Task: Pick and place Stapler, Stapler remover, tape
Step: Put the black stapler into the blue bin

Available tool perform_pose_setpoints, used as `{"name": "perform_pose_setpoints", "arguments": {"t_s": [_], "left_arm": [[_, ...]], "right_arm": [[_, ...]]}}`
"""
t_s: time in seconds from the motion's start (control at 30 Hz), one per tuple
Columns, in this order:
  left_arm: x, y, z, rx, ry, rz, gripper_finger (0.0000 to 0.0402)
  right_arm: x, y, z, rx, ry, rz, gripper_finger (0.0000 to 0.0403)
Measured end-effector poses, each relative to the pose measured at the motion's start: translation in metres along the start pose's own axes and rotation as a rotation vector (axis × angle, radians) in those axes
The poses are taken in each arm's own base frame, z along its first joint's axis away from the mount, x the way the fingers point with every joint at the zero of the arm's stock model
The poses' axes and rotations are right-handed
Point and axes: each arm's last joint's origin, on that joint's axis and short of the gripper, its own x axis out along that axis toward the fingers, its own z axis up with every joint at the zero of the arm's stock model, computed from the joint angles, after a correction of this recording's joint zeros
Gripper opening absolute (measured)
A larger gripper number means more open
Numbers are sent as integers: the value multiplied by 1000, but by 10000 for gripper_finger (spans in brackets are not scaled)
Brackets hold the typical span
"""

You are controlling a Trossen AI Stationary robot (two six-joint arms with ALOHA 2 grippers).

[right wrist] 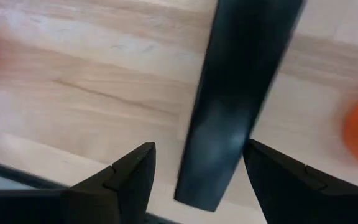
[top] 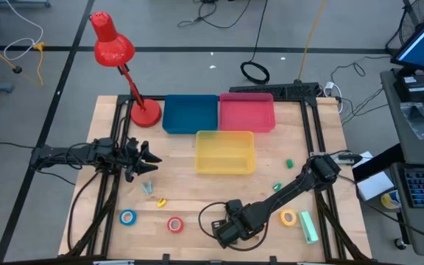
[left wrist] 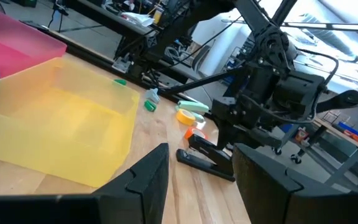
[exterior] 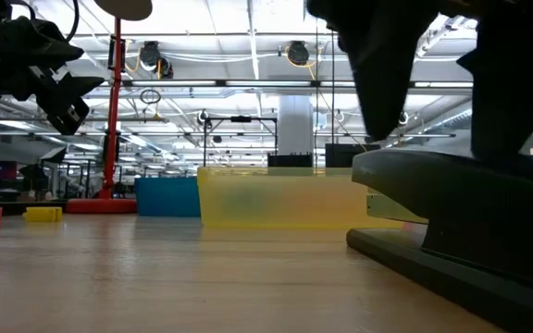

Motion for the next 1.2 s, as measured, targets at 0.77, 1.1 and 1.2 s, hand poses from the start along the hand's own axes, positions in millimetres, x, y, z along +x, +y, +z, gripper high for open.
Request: {"name": "perform_pose_setpoints", "arguments": {"t_s": [0.77, 1.1, 1.2], "left_arm": [[0, 0, 0, -3, 0, 0, 177], [0, 0, 0, -2, 0, 0, 177], [0, 0, 0, 1, 1, 0, 177]], "right_arm": [[47, -1, 3, -33, 47, 131, 238], [49, -1, 6, -36, 41, 117, 238], [49, -2, 6, -35, 38, 112, 238]]}}
